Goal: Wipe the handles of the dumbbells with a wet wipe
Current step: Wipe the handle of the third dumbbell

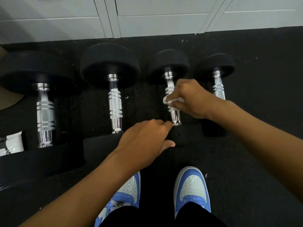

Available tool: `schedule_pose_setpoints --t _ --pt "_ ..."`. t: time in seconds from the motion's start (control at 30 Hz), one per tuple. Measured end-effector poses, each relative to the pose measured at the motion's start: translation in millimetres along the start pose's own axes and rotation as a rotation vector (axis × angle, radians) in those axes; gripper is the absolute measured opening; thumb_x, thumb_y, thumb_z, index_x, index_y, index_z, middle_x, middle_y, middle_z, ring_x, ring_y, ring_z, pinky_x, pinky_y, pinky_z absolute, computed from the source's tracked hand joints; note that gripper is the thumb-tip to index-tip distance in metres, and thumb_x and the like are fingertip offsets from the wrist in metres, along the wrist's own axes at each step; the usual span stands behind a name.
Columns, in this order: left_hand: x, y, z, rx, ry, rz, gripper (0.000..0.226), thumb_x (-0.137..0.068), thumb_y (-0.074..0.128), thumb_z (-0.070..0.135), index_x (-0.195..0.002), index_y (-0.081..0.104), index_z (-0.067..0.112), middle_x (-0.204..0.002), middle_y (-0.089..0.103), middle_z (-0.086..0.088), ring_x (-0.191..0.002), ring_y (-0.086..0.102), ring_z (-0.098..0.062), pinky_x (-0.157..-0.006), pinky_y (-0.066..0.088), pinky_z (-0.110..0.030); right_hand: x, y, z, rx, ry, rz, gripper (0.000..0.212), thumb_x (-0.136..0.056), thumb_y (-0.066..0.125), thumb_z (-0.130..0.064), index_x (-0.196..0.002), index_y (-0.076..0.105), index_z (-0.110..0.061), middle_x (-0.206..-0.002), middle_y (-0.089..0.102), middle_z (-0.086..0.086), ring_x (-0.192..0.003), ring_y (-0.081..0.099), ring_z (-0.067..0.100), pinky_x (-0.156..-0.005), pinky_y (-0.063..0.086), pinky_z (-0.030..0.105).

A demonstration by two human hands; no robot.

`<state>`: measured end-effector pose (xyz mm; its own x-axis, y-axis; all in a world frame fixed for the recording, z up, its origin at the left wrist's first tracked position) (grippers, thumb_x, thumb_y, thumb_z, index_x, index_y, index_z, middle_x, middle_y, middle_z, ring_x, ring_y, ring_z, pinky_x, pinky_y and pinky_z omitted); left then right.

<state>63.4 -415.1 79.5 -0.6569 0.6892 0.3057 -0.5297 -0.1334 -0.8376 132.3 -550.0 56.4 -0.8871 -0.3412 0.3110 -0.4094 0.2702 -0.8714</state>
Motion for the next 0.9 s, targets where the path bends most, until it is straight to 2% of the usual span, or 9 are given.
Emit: schedule_pose_setpoints --t 0.1,0.17,0.23,0.4,0.53,0.63,0.73,0.83,0.9 --pt "-0.8 -0.5 0.6 -0.001 0.0 -0.001 0.051 -0.093 0.046 0.051 -0.133 0.044 0.021 -0.122 0.058 0.002 -0.106 0.058 -0.019 -0.084 0.049 -0.032 -18.5 7.6 -9.4 0.049 0.034 0.092 0.022 -0.085 0.063 -0.023 -0.104 0.069 -0.013 -0.102 0.055 0.008 -0.097 0.059 0.031 -0.08 0.05 0.038" --pt "-1.0 -0.6 0.6 -0.012 0.006 0.002 0.05 -0.093 0.046 0.05 -0.133 0.044 0.02 -0.121 0.058 0.002 -0.104 0.059 -0.018 -0.082 0.048 -0.029 -13.4 17.1 -19.8 0.102 -0.033 0.076 0.021 -0.084 0.063 -0.017 -0.102 0.068 -0.008 -0.105 0.058 0.012 -0.095 0.059 0.033 -0.08 0.051 0.041" --pt "-0.6 -0.1 -0.2 -0.019 0.008 0.001 0.049 -0.093 0.046 0.05 -0.133 0.044 0.02 -0.121 0.058 0.002 -0.104 0.059 -0.018 -0.082 0.047 -0.029 -0.6 15.9 -21.2 0.061 -0.111 0.041 0.018 -0.081 0.066 -0.014 -0.097 0.071 -0.008 -0.101 0.061 0.012 -0.093 0.061 0.03 -0.08 0.051 0.039" --pt "-0.9 -1.1 1.4 -0.005 -0.004 0.003 0.051 -0.093 0.044 0.052 -0.135 0.042 0.022 -0.123 0.057 0.003 -0.108 0.057 -0.019 -0.083 0.047 -0.031 -17.8 -9.3 9.5 -0.002 0.046 0.166 0.018 -0.084 0.065 -0.027 -0.092 0.074 -0.013 -0.092 0.063 0.009 -0.091 0.061 0.026 -0.078 0.042 0.025" --pt "-1.9 0.0 0.8 -0.005 -0.006 -0.019 0.052 -0.093 0.046 0.05 -0.135 0.042 0.02 -0.124 0.057 0.001 -0.108 0.057 -0.02 -0.088 0.048 -0.034 -20.2 6.3 -10.4 0.05 0.018 0.14 0.019 -0.089 0.058 -0.021 -0.096 0.072 -0.009 -0.107 0.056 0.012 -0.094 0.058 0.029 -0.08 0.049 0.036" --pt "-0.8 0.5 -1.0 -0.028 -0.004 -0.007 0.051 -0.093 0.045 0.051 -0.134 0.043 0.021 -0.122 0.057 0.002 -0.107 0.057 -0.02 -0.086 0.048 -0.034 3.3 4.0 -11.4 -0.027 -0.053 0.117 0.018 -0.086 0.063 -0.019 -0.096 0.074 -0.008 -0.101 0.059 0.013 -0.089 0.06 0.027 -0.079 0.049 0.033" --pt "0.2 0.0 1.0 -0.012 -0.008 0.001 0.051 -0.093 0.045 0.052 -0.134 0.043 0.022 -0.123 0.057 0.003 -0.107 0.057 -0.02 -0.085 0.048 -0.032 -2.0 -7.4 8.0 -0.012 0.028 0.149 0.02 -0.084 0.066 -0.022 -0.101 0.074 -0.014 -0.099 0.063 0.013 -0.092 0.061 0.028 -0.082 0.049 0.036" --pt "-0.8 -0.3 0.9 0.007 -0.013 -0.007 0.051 -0.093 0.046 0.051 -0.135 0.043 0.021 -0.124 0.057 0.002 -0.108 0.057 -0.02 -0.087 0.048 -0.033 -26.8 -12.0 10.3 -0.013 0.126 0.261 0.02 -0.086 0.062 -0.026 -0.094 0.074 -0.013 -0.097 0.06 0.013 -0.089 0.059 0.027 -0.079 0.048 0.034" --pt "-0.9 0.1 0.2 -0.002 -0.012 -0.016 0.051 -0.093 0.047 0.05 -0.134 0.044 0.02 -0.124 0.057 0.001 -0.108 0.057 -0.02 -0.088 0.049 -0.035 -31.0 -2.0 -4.5 0.005 0.113 0.23 0.02 -0.087 0.059 -0.021 -0.094 0.073 -0.01 -0.102 0.057 0.014 -0.092 0.058 0.03 -0.079 0.048 0.037"
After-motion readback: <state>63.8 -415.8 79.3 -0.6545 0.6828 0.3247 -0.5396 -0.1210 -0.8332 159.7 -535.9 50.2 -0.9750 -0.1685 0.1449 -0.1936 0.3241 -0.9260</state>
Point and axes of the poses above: each hand's wrist, its own x-axis away from the middle knuckle, its own y-axis out of the palm, z = x × y, the point moved 5 cm from there along -x, towards the middle knuckle
